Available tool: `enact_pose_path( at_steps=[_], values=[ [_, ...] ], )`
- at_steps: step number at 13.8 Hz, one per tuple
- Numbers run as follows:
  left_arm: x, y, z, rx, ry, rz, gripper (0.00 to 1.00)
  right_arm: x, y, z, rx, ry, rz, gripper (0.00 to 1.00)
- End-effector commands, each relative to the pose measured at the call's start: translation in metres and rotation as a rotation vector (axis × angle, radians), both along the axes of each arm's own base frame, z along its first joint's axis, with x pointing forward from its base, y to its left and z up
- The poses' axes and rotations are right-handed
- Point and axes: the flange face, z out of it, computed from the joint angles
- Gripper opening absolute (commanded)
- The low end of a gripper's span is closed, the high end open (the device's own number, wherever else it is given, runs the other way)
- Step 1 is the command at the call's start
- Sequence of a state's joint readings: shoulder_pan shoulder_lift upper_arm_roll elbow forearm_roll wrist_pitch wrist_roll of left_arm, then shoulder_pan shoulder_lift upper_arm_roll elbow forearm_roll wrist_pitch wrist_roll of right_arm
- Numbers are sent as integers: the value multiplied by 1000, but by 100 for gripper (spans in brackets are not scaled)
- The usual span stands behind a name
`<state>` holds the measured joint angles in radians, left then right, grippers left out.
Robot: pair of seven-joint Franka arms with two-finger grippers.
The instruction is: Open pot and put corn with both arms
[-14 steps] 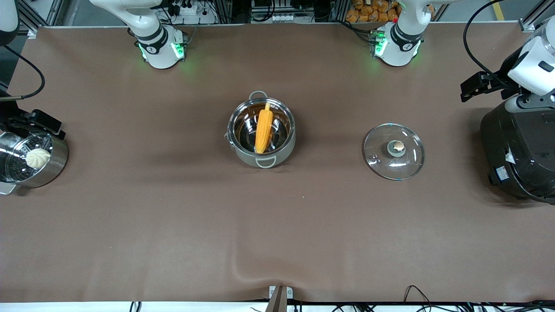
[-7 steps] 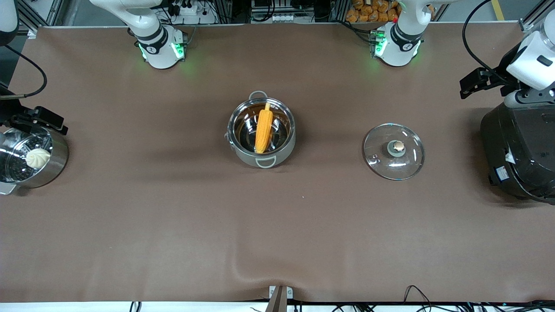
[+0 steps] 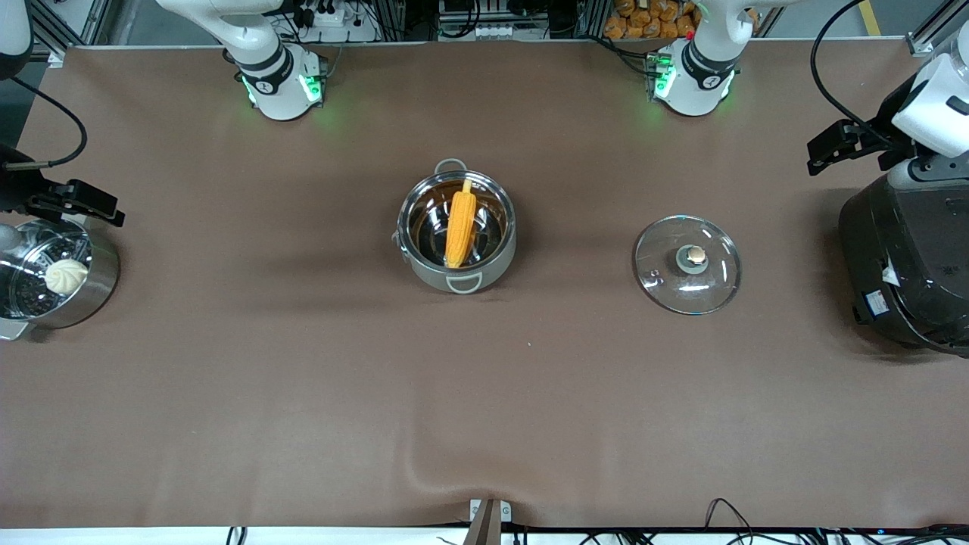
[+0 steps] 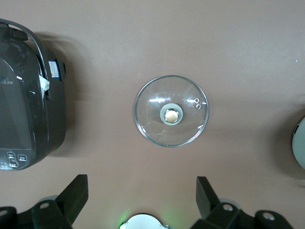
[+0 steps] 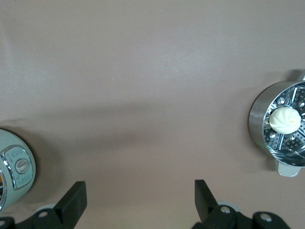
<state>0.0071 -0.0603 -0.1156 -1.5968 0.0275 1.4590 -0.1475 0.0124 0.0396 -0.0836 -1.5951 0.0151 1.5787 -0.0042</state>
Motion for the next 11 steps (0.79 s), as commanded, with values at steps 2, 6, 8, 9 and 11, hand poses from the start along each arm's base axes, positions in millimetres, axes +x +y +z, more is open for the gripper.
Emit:
enact_pose_path(
  at_steps=[2,6,8,9,11],
  values=[
    [4,1,4,-72,-3,-16,100,-4,2,10,1,-4,6,100],
    [6,1,0,-66,4,-14,100,-4,2,13,4,-12,6,100],
    [6,1,-1,-61,7,-13,100,-4,2,13,4,-13,6,100],
    [6,1,-1,-59,7,-13,100,-4,3,13,4,-12,7,100],
    [6,-1,-1,-53,6,-16,100,-3,3,12,4,-12,7,100]
  ],
)
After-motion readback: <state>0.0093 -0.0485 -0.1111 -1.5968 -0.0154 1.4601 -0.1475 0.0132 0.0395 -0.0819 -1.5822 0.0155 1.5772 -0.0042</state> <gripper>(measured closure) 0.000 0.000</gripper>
